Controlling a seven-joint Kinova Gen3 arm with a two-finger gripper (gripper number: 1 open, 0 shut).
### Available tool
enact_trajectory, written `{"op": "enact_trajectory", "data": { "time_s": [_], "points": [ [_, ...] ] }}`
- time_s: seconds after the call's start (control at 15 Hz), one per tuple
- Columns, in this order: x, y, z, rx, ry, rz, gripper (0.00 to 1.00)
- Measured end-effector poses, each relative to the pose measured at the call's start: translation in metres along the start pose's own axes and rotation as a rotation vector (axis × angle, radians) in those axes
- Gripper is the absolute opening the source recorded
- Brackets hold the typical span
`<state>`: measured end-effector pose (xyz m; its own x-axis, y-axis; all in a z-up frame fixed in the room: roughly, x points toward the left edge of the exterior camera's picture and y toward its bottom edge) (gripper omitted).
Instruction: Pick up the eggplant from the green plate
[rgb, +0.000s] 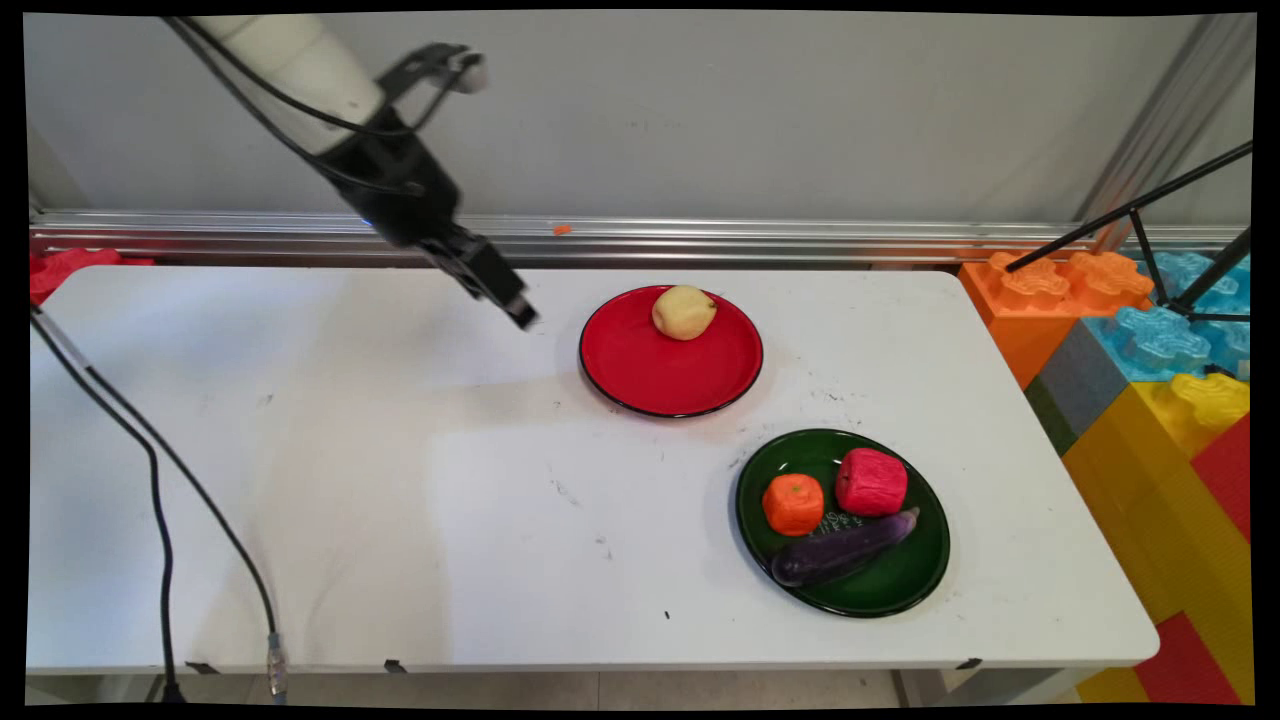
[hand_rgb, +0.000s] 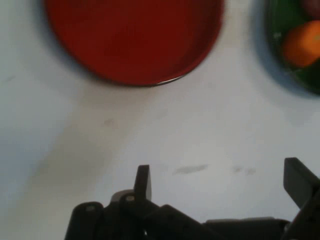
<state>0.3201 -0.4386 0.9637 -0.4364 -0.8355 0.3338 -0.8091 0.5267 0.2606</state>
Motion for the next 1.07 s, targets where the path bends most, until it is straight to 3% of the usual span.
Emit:
{"op": "enact_trajectory", "data": {
  "time_s": [0.4,0.8,1.07],
  "points": [
    [0.022,0.085,0.042,-0.080,0.008,0.038,1.00],
    [0.042,0.161,0.094,-0.087,-0.005,0.068,1.00],
    [0.048,0.194,0.122,-0.078,-0.013,0.079,1.00]
  ]
}}
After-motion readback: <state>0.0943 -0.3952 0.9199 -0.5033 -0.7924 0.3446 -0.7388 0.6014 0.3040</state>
